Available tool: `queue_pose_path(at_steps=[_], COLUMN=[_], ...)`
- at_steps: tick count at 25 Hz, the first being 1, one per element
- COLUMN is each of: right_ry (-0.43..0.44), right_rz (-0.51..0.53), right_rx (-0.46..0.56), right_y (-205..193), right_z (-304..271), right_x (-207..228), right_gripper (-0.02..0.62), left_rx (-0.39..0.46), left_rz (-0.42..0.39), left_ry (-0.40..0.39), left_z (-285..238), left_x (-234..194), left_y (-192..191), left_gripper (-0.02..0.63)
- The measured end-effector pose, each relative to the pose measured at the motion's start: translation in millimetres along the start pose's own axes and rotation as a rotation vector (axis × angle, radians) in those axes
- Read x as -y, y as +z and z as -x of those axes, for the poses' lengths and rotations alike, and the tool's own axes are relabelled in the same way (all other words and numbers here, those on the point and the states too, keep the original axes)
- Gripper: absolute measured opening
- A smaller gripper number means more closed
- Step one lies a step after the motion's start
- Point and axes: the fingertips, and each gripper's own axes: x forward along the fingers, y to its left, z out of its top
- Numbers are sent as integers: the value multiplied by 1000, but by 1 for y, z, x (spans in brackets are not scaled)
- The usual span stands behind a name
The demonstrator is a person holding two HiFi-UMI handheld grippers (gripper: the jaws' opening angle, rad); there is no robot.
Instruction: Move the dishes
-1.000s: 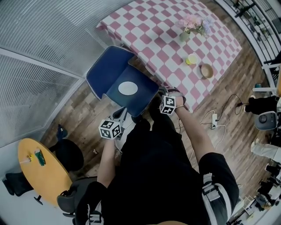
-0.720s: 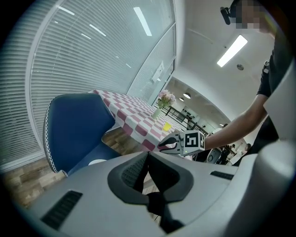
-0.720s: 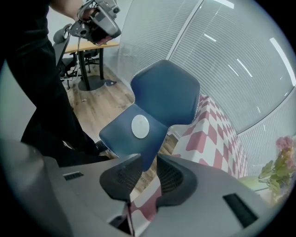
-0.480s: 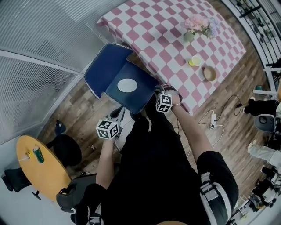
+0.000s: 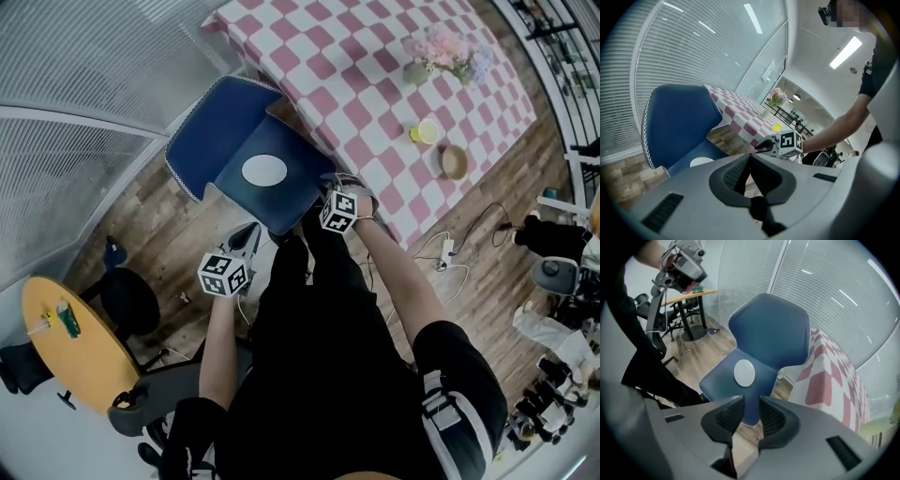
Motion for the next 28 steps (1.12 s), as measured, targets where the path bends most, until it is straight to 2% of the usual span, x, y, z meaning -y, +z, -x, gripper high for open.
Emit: queue_pose_path(at_steps=[7, 12, 15, 20, 26, 28], right_ry=[65, 129, 163, 193, 222, 223], right_rz=[-16, -5, -34, -130, -358, -400], right_rx=[9, -1, -3, -2, 25, 22], right_y=[-5, -5, -1, -1, 4, 3], right_z=[-46, -86, -110, -153, -210, -225], right_x=[-8, -25, -32, -33, -24, -23], right_gripper=[106, 106, 106, 106, 109, 108], left_rx=[23, 37, 40, 37, 47, 43], left_rz=[39, 103, 148, 194, 237, 254], left_ry=[18, 70, 101, 142, 180, 188], left_z=[-31, -29, -26, -32, -40, -45], left_x=[-17, -33, -45, -63, -84, -89], left_y=[-2, -19, -34, -56, -74, -82], left_gripper=[21, 21, 21, 21, 21, 21])
